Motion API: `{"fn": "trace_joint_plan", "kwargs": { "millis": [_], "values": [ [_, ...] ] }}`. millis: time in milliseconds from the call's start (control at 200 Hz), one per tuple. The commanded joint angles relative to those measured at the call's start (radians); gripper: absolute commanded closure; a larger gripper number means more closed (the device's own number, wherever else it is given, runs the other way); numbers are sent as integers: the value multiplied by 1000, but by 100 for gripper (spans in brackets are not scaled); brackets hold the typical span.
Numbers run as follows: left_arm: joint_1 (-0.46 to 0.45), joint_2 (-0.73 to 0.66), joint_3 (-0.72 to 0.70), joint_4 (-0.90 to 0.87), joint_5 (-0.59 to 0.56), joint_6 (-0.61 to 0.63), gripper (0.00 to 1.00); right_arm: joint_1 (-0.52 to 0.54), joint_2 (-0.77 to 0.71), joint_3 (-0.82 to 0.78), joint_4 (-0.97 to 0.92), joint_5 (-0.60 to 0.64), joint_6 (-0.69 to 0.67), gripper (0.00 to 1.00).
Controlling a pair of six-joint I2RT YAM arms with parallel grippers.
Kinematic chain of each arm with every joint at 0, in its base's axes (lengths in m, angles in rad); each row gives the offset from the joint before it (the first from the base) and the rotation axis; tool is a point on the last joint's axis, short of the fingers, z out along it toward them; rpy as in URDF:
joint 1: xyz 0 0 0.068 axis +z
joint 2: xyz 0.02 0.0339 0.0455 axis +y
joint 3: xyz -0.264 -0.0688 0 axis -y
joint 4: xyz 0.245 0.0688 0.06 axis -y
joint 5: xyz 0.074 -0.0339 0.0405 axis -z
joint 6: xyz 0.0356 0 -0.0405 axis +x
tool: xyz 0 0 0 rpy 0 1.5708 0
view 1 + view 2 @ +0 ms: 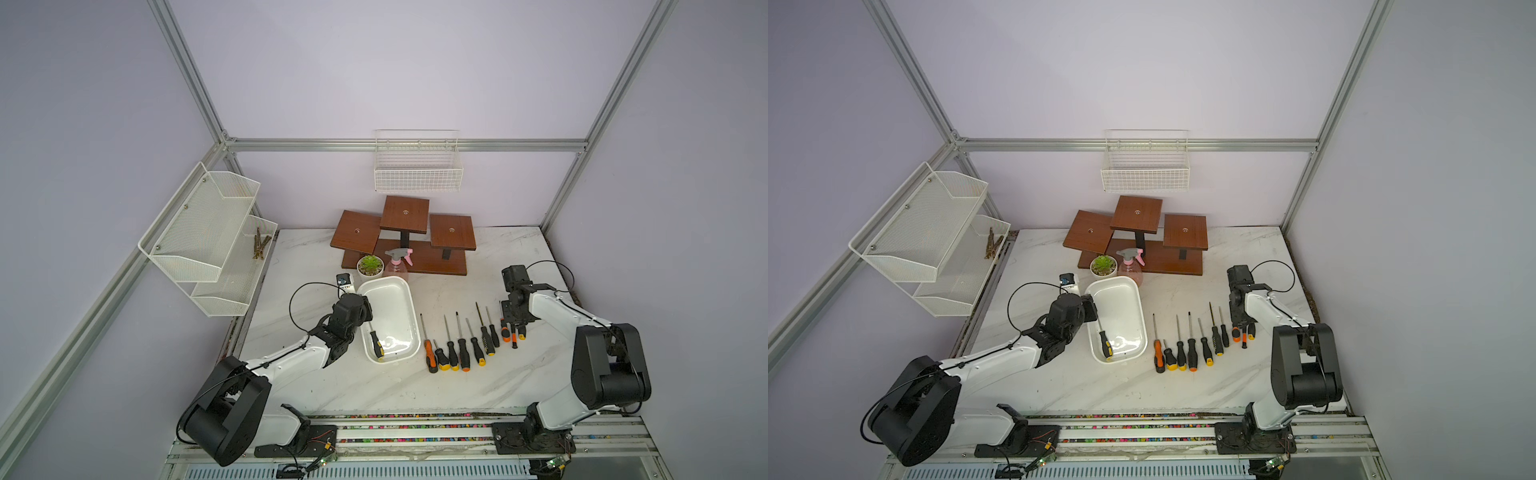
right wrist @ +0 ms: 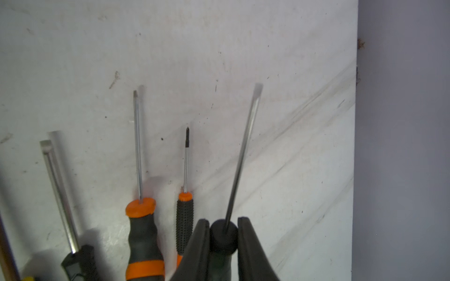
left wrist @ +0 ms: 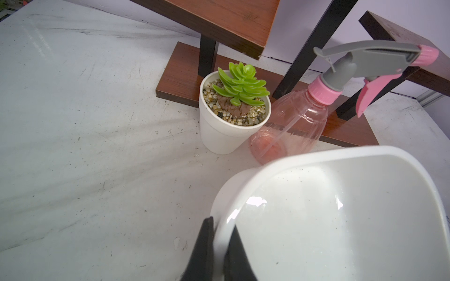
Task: Take out the screwdriver from the storage box
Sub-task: Place the screwdriver at the center of the board.
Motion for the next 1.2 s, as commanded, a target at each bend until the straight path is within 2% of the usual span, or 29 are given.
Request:
{"fn": "trace_joint_plan", "kwargs": {
  "millis": [0, 1195],
  "values": [
    [-2, -20, 2, 26, -9, 14, 100, -10, 18, -10, 12, 5, -13, 100],
    [-2, -13, 8, 22, -11, 15, 100, -36, 125, 4, 6, -57, -24, 100]
  ]
}}
